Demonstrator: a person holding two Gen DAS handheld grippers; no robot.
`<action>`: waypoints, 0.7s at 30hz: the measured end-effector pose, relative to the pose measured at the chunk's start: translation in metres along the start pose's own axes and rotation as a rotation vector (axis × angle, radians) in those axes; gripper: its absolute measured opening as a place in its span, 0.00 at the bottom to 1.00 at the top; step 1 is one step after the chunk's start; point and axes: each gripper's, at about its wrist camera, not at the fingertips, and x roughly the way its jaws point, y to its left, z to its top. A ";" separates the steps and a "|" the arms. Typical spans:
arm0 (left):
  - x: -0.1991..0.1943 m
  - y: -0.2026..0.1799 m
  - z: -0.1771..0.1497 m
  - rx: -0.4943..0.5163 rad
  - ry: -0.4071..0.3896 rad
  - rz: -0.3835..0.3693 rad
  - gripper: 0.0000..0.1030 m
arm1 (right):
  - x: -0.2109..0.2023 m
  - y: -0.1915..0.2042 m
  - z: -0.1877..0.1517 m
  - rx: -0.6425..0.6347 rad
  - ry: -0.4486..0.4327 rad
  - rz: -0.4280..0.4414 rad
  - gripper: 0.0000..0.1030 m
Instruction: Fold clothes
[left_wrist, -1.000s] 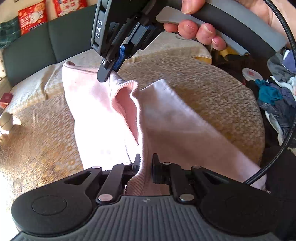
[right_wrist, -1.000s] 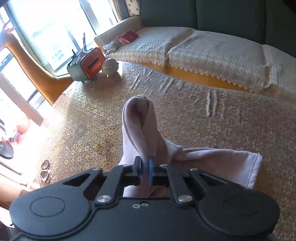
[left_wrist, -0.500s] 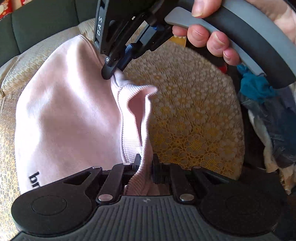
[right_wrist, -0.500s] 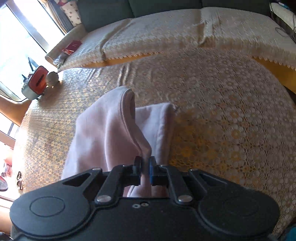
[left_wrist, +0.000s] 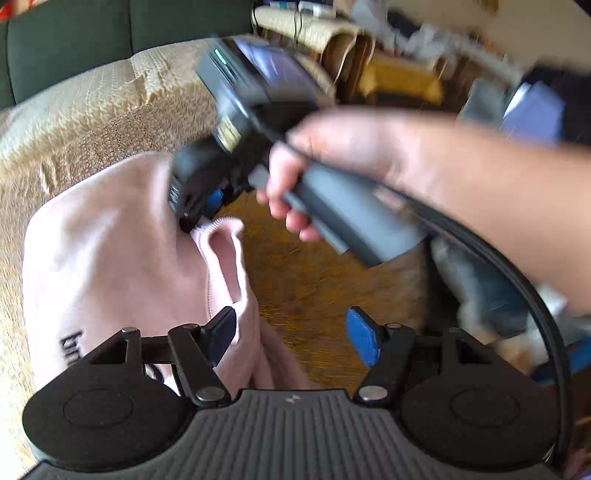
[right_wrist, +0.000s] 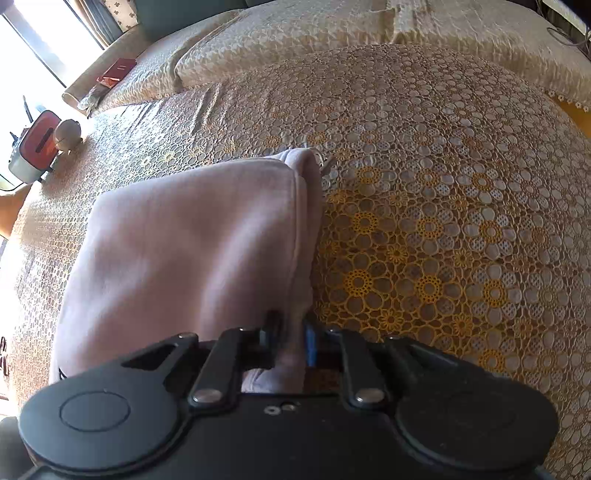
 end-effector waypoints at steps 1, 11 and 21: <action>-0.015 0.009 0.000 -0.043 -0.009 -0.025 0.67 | -0.002 0.001 -0.001 0.001 0.002 -0.008 1.00; -0.082 0.058 -0.029 -0.053 -0.042 -0.080 0.76 | -0.072 -0.002 -0.022 0.057 -0.065 0.084 1.00; -0.045 0.025 -0.125 0.440 0.109 0.130 0.76 | -0.092 0.051 -0.086 -0.187 0.060 0.190 1.00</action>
